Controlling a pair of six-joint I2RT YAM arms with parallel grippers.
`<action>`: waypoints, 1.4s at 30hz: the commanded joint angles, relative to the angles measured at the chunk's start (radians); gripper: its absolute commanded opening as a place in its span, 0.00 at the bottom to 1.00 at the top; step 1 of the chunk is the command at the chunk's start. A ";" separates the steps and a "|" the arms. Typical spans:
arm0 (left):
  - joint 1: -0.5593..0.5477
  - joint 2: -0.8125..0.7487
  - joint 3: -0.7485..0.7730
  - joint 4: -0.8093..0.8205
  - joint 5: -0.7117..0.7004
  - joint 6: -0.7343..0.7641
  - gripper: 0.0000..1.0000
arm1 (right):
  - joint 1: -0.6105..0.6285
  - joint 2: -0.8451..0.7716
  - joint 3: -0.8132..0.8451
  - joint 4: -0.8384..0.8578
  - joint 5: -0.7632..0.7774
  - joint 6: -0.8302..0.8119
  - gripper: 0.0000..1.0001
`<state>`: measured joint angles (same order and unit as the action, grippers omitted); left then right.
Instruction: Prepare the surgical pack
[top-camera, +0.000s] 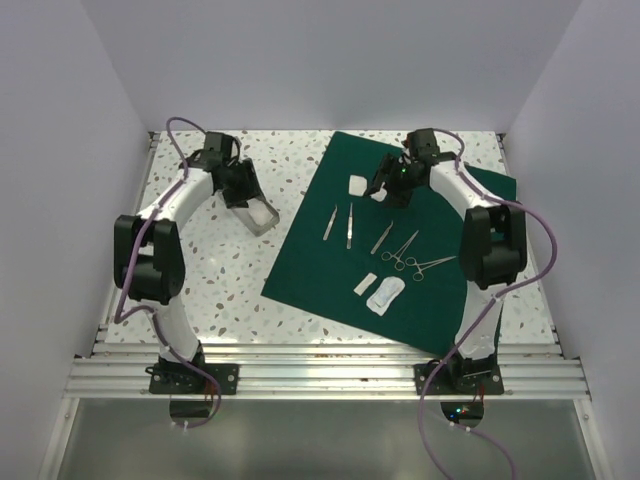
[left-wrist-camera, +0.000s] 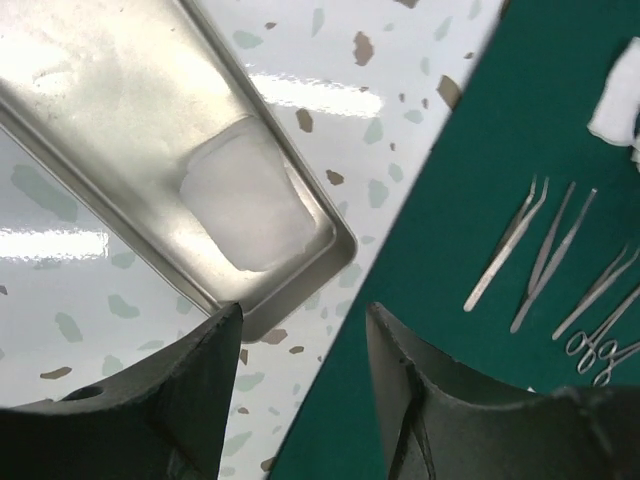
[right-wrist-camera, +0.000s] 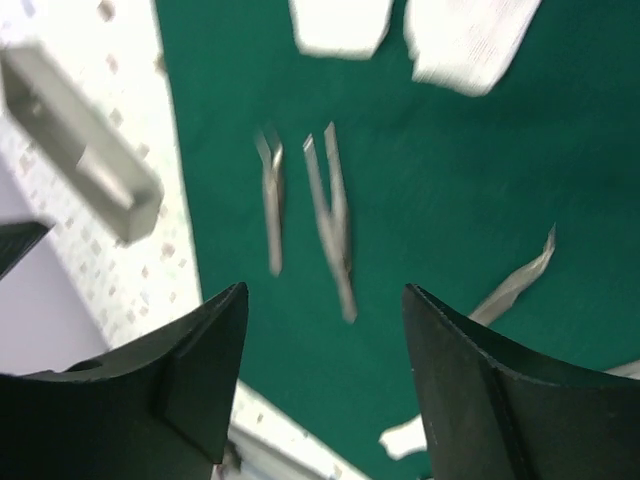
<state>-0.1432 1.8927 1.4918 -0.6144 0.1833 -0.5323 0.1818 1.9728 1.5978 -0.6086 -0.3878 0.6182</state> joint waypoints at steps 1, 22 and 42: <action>-0.007 -0.092 -0.028 0.074 0.059 0.127 0.56 | -0.021 0.101 0.082 0.107 0.112 0.005 0.64; -0.007 -0.116 -0.111 0.150 0.197 0.132 0.52 | -0.091 0.319 0.186 0.214 0.089 0.026 0.50; -0.007 -0.101 -0.119 0.142 0.203 0.129 0.52 | -0.073 0.396 0.312 0.224 0.075 0.043 0.00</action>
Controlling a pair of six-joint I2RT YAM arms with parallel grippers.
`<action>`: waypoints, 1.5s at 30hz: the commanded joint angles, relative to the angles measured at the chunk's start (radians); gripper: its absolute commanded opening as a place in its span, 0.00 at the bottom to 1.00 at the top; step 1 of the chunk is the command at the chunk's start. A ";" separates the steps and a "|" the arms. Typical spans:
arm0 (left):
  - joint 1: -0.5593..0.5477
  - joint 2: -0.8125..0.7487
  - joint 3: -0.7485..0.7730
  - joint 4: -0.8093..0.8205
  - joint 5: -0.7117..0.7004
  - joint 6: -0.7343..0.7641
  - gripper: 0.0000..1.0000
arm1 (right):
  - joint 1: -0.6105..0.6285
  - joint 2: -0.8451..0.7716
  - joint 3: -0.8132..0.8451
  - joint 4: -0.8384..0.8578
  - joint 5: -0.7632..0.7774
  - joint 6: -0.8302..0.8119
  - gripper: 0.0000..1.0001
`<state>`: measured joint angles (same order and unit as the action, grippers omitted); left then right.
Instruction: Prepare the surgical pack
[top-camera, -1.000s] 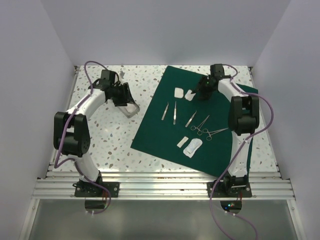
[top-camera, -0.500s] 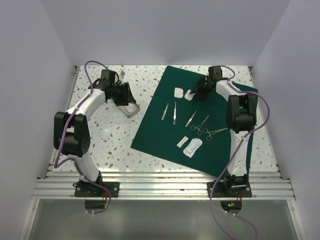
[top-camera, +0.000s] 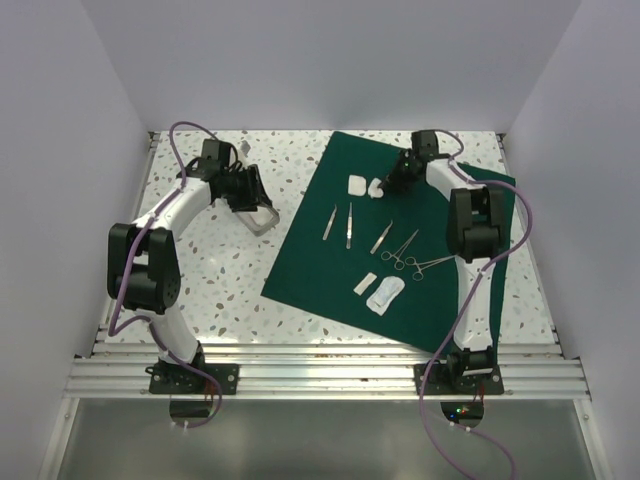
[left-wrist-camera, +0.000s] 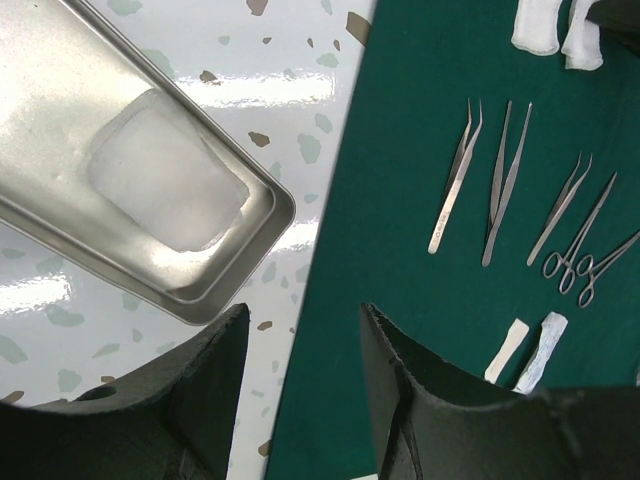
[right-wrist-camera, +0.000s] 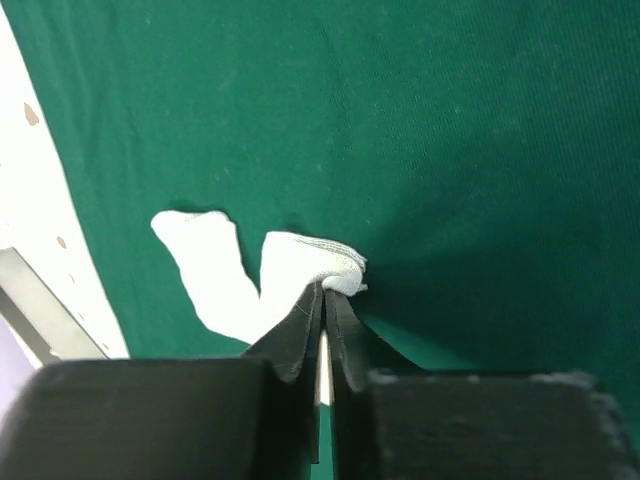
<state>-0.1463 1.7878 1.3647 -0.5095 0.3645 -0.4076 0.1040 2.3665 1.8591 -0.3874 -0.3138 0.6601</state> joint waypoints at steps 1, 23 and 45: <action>-0.004 0.005 0.007 0.037 0.024 0.006 0.52 | 0.005 -0.009 0.064 -0.025 -0.010 0.001 0.00; -0.004 0.005 -0.038 0.054 0.053 0.009 0.51 | 0.125 -0.033 0.124 0.139 -0.171 0.157 0.00; -0.001 0.030 -0.026 0.028 0.062 0.026 0.51 | 0.063 -0.007 -0.028 0.160 -0.125 0.138 0.00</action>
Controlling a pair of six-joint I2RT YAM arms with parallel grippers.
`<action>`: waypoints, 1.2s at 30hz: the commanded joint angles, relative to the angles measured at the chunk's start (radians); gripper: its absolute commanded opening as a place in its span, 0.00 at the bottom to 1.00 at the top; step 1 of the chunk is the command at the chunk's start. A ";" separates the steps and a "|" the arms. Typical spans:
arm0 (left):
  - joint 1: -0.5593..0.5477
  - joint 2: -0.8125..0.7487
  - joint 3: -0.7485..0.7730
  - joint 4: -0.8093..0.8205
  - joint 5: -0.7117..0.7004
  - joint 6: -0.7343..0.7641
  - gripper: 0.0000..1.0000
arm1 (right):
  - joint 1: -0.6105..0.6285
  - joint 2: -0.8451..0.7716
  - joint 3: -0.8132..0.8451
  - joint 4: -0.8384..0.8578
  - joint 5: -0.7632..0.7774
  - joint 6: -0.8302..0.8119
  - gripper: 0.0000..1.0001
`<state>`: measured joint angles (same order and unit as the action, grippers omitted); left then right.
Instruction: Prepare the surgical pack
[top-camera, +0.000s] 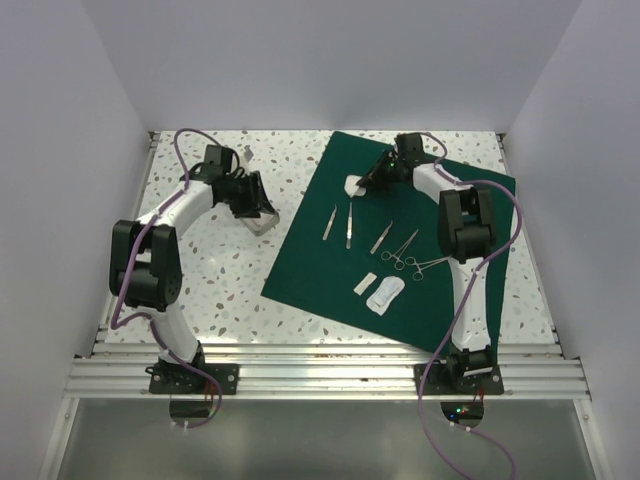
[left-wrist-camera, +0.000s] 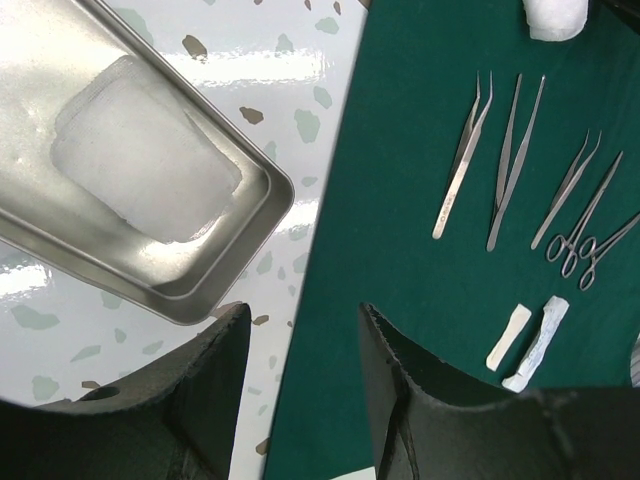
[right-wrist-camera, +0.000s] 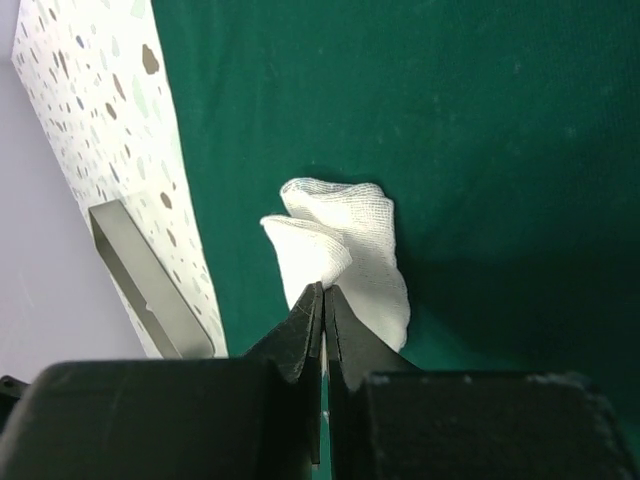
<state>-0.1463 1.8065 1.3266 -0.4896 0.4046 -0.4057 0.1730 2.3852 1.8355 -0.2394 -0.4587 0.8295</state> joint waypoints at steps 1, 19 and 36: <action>-0.001 0.014 0.014 0.009 0.025 0.024 0.51 | -0.006 -0.027 -0.004 0.009 0.022 -0.044 0.00; -0.001 0.033 0.029 -0.003 0.036 0.030 0.50 | -0.013 0.040 0.123 -0.087 0.063 -0.135 0.00; -0.001 0.033 0.010 0.003 0.048 0.028 0.50 | -0.023 0.009 0.196 -0.212 0.071 -0.220 0.34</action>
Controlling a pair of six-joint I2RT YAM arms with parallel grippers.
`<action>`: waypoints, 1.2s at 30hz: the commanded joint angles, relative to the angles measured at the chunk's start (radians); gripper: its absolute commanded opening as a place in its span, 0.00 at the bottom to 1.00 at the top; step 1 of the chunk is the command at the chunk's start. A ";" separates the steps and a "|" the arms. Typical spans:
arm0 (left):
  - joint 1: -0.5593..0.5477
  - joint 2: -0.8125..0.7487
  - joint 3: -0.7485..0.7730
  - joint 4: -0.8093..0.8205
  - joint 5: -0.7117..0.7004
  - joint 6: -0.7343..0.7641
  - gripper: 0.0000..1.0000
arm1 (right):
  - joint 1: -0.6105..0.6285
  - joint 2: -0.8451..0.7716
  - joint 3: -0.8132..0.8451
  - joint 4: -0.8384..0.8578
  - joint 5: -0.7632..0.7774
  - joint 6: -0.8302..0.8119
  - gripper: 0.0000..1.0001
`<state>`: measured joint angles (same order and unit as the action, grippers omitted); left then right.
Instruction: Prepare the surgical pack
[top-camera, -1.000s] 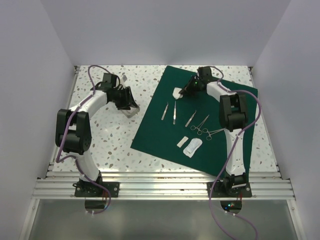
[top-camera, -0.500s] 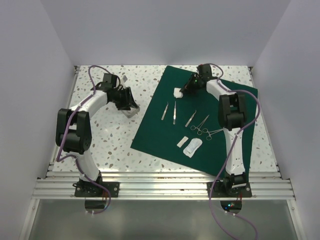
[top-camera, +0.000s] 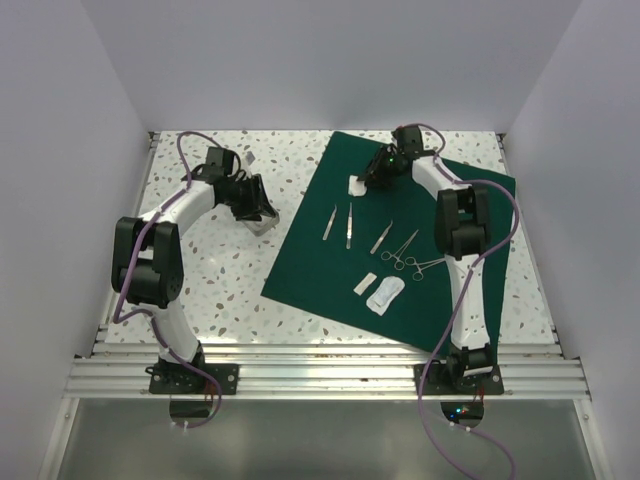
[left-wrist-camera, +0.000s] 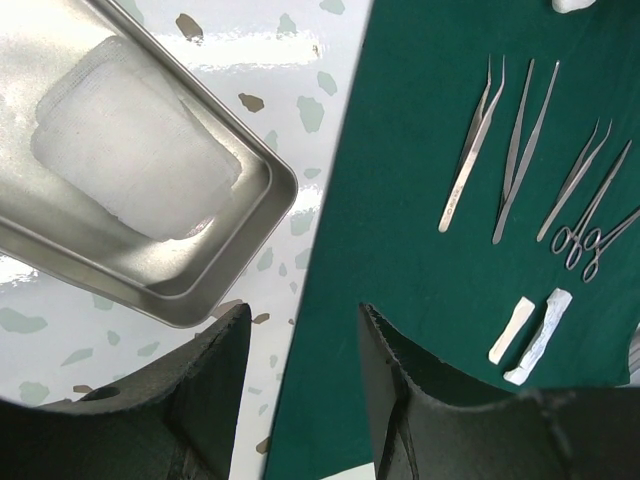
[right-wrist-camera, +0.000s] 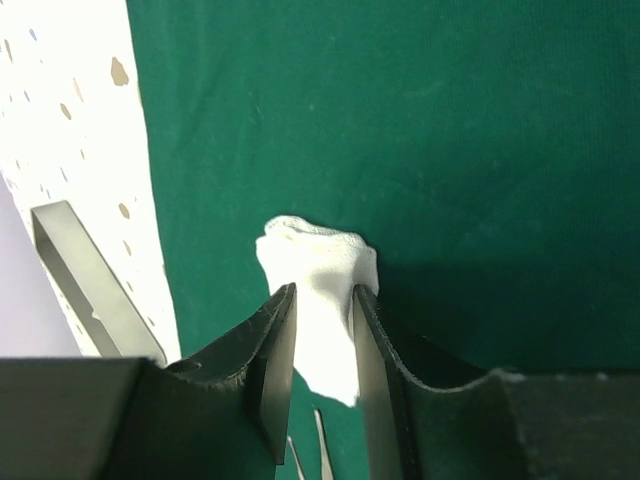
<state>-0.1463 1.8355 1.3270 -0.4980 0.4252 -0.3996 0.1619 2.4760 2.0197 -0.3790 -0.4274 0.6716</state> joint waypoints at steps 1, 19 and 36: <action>-0.001 0.004 0.008 0.012 0.029 0.021 0.50 | -0.012 -0.089 0.004 -0.075 0.042 -0.070 0.35; -0.001 -0.024 -0.029 0.029 0.034 0.002 0.50 | -0.007 -0.035 -0.007 -0.063 -0.024 -0.110 0.41; -0.001 -0.056 -0.026 0.032 0.037 0.001 0.55 | 0.011 0.044 0.054 -0.063 -0.027 -0.124 0.39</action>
<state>-0.1463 1.8309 1.2980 -0.4881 0.4427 -0.4007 0.1654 2.4794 2.0434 -0.4400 -0.4583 0.5724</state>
